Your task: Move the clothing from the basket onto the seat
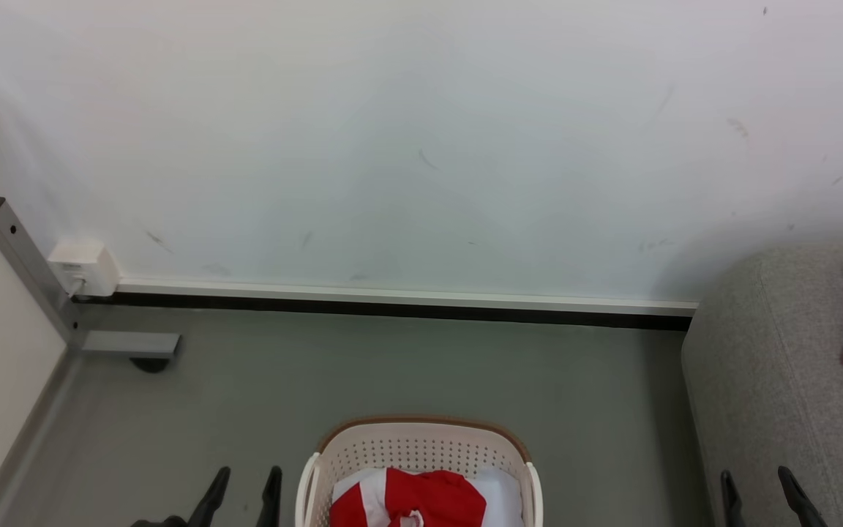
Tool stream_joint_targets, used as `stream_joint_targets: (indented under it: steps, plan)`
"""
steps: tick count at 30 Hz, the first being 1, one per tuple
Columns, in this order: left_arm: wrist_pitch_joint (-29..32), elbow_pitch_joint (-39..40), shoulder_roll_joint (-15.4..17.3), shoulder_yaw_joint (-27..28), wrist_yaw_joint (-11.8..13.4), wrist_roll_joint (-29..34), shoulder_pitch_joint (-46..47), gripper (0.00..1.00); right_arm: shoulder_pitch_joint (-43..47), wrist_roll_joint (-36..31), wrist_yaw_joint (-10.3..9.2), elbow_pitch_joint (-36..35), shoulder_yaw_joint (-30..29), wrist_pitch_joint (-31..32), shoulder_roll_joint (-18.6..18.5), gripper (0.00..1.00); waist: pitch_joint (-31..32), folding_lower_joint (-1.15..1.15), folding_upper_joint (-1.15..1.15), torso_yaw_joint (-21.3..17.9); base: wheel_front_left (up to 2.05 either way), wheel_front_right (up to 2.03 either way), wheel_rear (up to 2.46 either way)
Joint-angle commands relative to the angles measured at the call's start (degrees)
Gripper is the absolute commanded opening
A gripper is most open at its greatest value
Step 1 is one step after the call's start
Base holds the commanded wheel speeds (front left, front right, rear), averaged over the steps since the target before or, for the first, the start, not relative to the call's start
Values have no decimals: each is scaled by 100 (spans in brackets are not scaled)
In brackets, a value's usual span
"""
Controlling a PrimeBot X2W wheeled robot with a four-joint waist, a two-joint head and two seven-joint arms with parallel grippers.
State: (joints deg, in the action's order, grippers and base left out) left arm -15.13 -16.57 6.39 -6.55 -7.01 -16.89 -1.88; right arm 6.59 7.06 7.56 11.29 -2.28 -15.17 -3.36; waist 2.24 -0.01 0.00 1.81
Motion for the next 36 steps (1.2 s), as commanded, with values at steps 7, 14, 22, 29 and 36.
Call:
stream_joint_targets:
  steps: [7, 14, 22, 29, 36]
  plan:
    - [-3, -30, -82, 151, -42, 203, -67, 100, 17, -23, -14, 108, 52, 3, 40, 100, -19, 1, 0, -73, 0, 0, 0]
    - [-3, -18, -84, 101, -37, 186, -48, 100, -21, 23, -14, 128, 71, 4, 44, 100, -31, 1, 0, -111, 0, 0, 0]
    - [-3, 15, -71, 39, -39, 142, -48, 100, -49, 42, -14, 117, 93, 3, 44, 100, -68, 1, 0, -149, 0, 0, 0]
    - [-3, 47, -73, -45, -40, 134, 109, 100, -128, 44, -14, 32, 76, 4, 45, 100, -193, 1, 0, -195, 0, 0, 0]
    - [1, -486, -87, -669, -40, 269, 891, 100, -467, 33, -14, -124, 189, 3, 44, 100, -729, 1, 0, -353, 0, 0, 0]
